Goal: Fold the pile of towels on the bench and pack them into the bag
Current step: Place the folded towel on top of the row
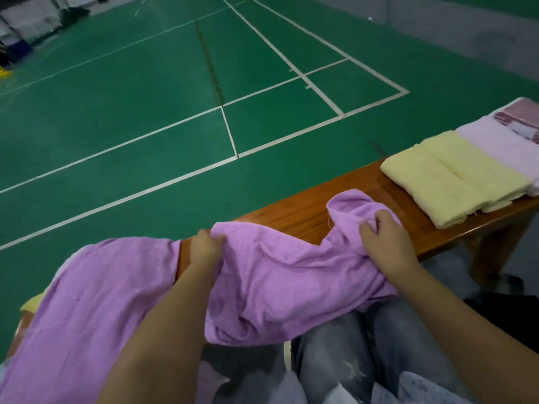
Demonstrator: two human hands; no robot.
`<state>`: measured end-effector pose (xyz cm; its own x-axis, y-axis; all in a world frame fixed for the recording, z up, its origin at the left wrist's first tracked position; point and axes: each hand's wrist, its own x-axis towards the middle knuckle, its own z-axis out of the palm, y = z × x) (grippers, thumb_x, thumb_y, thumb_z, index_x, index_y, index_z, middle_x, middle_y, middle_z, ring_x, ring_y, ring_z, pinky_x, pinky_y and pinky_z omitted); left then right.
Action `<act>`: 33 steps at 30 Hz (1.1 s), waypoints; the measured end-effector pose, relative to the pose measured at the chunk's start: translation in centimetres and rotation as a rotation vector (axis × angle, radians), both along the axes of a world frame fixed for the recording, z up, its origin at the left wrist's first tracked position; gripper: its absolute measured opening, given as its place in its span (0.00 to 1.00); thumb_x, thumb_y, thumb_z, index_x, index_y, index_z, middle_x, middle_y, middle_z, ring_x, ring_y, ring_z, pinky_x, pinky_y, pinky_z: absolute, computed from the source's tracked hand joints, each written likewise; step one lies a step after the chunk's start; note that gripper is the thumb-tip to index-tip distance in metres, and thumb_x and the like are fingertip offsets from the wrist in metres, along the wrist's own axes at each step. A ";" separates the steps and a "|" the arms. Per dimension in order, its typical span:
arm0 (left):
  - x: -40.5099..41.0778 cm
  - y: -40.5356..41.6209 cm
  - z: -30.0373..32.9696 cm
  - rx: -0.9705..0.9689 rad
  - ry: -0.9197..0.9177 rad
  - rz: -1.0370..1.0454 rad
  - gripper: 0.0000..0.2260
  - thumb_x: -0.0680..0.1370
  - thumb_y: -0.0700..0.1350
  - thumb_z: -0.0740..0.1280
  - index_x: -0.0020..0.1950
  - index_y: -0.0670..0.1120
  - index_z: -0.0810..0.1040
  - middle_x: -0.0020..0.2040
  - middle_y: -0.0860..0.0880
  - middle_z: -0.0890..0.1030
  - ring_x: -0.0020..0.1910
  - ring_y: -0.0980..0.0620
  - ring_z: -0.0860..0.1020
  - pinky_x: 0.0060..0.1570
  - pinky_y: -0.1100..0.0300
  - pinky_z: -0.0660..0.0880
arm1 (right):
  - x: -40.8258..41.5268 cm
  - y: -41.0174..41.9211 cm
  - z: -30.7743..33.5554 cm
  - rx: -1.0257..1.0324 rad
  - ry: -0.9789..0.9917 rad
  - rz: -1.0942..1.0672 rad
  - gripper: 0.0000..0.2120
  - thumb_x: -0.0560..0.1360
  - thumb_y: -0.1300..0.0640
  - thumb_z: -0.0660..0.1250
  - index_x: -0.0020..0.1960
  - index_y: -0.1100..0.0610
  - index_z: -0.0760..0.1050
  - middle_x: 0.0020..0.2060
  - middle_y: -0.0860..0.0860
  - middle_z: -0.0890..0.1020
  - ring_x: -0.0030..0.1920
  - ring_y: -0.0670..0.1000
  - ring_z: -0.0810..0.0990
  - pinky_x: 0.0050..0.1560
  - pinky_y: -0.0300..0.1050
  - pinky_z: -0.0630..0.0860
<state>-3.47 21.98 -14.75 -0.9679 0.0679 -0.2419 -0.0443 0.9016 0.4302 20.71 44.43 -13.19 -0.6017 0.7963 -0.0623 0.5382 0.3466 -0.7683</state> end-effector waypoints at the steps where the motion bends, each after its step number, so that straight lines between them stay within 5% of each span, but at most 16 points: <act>1: 0.3 0.1 0.2 0.055 -0.031 0.023 0.19 0.80 0.46 0.63 0.65 0.36 0.71 0.56 0.35 0.79 0.54 0.37 0.77 0.46 0.55 0.70 | 0.1 0.1 0.4 -0.013 0.058 -0.017 0.08 0.79 0.57 0.59 0.48 0.62 0.70 0.41 0.57 0.76 0.42 0.56 0.74 0.38 0.46 0.69; 3: 1.2 0.5 0.6 0.207 -0.097 0.100 0.14 0.80 0.44 0.62 0.63 0.39 0.72 0.46 0.38 0.79 0.36 0.43 0.77 0.32 0.60 0.70 | 0.0 0.1 1.2 -0.048 0.105 -0.030 0.08 0.79 0.56 0.60 0.54 0.61 0.71 0.46 0.54 0.76 0.46 0.54 0.74 0.44 0.45 0.70; 5: 2.5 1.0 1.3 0.434 -0.142 0.181 0.08 0.79 0.40 0.62 0.57 0.41 0.74 0.42 0.41 0.76 0.28 0.50 0.70 0.25 0.63 0.68 | -0.2 0.2 1.8 -0.074 0.123 -0.038 0.09 0.79 0.55 0.60 0.57 0.59 0.71 0.48 0.52 0.75 0.48 0.53 0.74 0.46 0.45 0.69; 11: 9.9 2.8 6.6 0.679 0.113 -0.012 0.07 0.80 0.43 0.62 0.42 0.46 0.71 0.37 0.49 0.72 0.32 0.54 0.68 0.31 0.64 0.68 | -0.4 -1.7 4.7 -0.161 0.228 -0.023 0.08 0.80 0.52 0.60 0.55 0.55 0.72 0.43 0.49 0.76 0.45 0.50 0.75 0.40 0.43 0.70; 17: 17.8 4.7 8.2 0.736 0.309 -0.291 0.08 0.78 0.39 0.65 0.39 0.43 0.71 0.38 0.48 0.73 0.35 0.59 0.69 0.36 0.69 0.67 | 0.7 -6.3 7.8 -0.261 0.386 0.191 0.05 0.79 0.57 0.63 0.49 0.58 0.74 0.40 0.49 0.80 0.40 0.43 0.77 0.41 0.32 0.73; 20: 19.7 4.9 8.5 0.747 0.339 -0.390 0.11 0.78 0.39 0.65 0.37 0.45 0.69 0.36 0.50 0.70 0.35 0.58 0.68 0.36 0.69 0.65 | 1.3 -7.0 8.2 -0.245 0.372 0.254 0.04 0.78 0.55 0.65 0.48 0.55 0.76 0.40 0.48 0.81 0.42 0.45 0.80 0.48 0.45 0.78; 23: 20.6 4.8 8.8 0.773 0.305 -0.463 0.03 0.80 0.43 0.65 0.48 0.51 0.76 0.44 0.53 0.76 0.43 0.61 0.74 0.41 0.71 0.70 | 1.8 -6.9 8.2 -0.215 0.333 0.254 0.04 0.78 0.52 0.65 0.46 0.51 0.77 0.40 0.46 0.81 0.43 0.44 0.80 0.48 0.48 0.80; 26: 20.9 4.5 8.8 0.733 0.391 -0.530 0.10 0.80 0.43 0.64 0.60 0.48 0.79 0.51 0.53 0.79 0.51 0.64 0.75 0.47 0.75 0.68 | 2.1 -6.9 8.1 -0.184 0.317 0.255 0.06 0.78 0.50 0.64 0.46 0.49 0.78 0.41 0.46 0.81 0.43 0.46 0.80 0.49 0.51 0.80; 33: 21.6 4.3 8.6 0.696 0.607 -0.562 0.14 0.78 0.40 0.66 0.64 0.43 0.78 0.45 0.60 0.72 0.47 0.70 0.71 0.42 0.79 0.67 | 2.5 -6.9 8.4 -0.197 0.299 0.337 0.09 0.80 0.54 0.60 0.49 0.53 0.79 0.41 0.48 0.81 0.44 0.46 0.80 0.50 0.48 0.79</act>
